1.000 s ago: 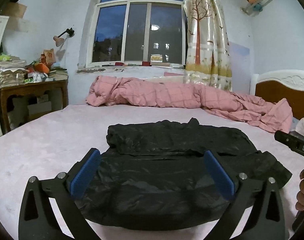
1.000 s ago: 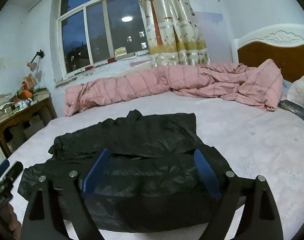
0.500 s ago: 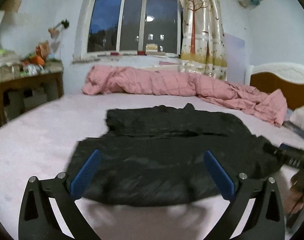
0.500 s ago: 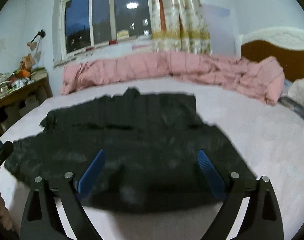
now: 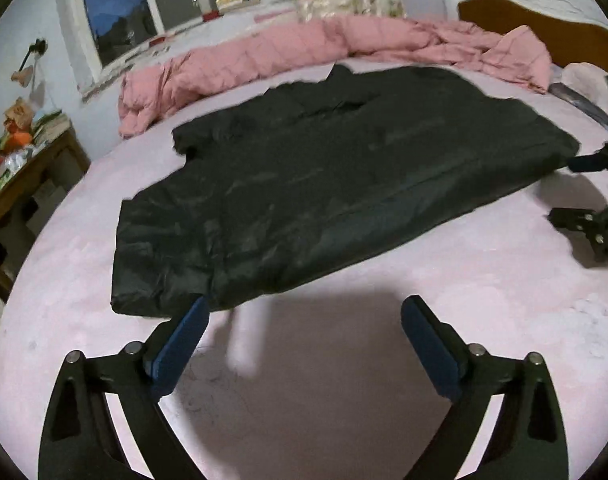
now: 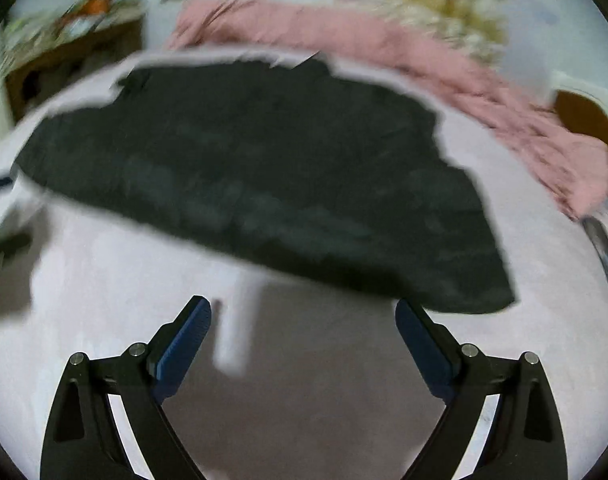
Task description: Fold large clothes
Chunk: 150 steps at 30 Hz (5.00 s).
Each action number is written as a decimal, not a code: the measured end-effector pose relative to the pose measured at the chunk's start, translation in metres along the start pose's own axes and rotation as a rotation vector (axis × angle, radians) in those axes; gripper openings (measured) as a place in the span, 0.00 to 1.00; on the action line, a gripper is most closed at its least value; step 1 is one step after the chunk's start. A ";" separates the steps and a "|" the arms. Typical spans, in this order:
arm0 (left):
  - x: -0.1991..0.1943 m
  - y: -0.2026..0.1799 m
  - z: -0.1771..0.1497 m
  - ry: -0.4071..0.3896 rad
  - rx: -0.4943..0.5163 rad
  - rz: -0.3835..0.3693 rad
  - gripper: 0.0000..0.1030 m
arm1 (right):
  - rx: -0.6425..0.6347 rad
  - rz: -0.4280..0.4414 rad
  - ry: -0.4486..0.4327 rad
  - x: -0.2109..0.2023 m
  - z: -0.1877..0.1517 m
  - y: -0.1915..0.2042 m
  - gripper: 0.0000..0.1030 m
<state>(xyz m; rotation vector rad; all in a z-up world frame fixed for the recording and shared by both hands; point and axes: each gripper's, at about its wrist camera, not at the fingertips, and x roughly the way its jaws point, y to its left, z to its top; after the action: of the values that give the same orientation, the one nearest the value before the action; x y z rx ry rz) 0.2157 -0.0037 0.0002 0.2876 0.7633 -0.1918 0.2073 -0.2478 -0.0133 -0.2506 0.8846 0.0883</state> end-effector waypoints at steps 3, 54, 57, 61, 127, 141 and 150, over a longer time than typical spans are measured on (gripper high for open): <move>0.014 0.004 0.003 0.045 -0.020 0.026 0.94 | -0.077 -0.071 -0.010 0.004 0.001 0.006 0.92; -0.137 0.021 -0.072 -0.300 -0.196 0.108 0.22 | -0.011 -0.255 -0.236 -0.110 -0.077 0.038 0.17; -0.161 0.018 -0.090 -0.308 -0.214 0.097 0.22 | -0.033 -0.266 -0.246 -0.137 -0.110 0.058 0.17; -0.184 0.025 -0.094 -0.313 -0.248 0.065 0.22 | -0.012 -0.261 -0.276 -0.172 -0.136 0.071 0.17; 0.010 0.118 0.042 -0.242 -0.293 0.118 0.84 | 0.337 -0.019 -0.345 -0.024 0.048 -0.100 0.62; 0.065 0.158 0.021 -0.045 -0.480 -0.099 1.00 | 0.452 -0.005 -0.170 0.045 0.040 -0.125 0.70; -0.039 0.123 0.032 -0.433 -0.340 0.005 0.93 | 0.368 -0.225 -0.314 -0.009 0.043 -0.104 0.83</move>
<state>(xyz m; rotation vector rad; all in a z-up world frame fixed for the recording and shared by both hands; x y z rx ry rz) 0.2428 0.1048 0.0720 -0.0762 0.3555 -0.1105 0.2531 -0.3372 0.0386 0.0112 0.5423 -0.2382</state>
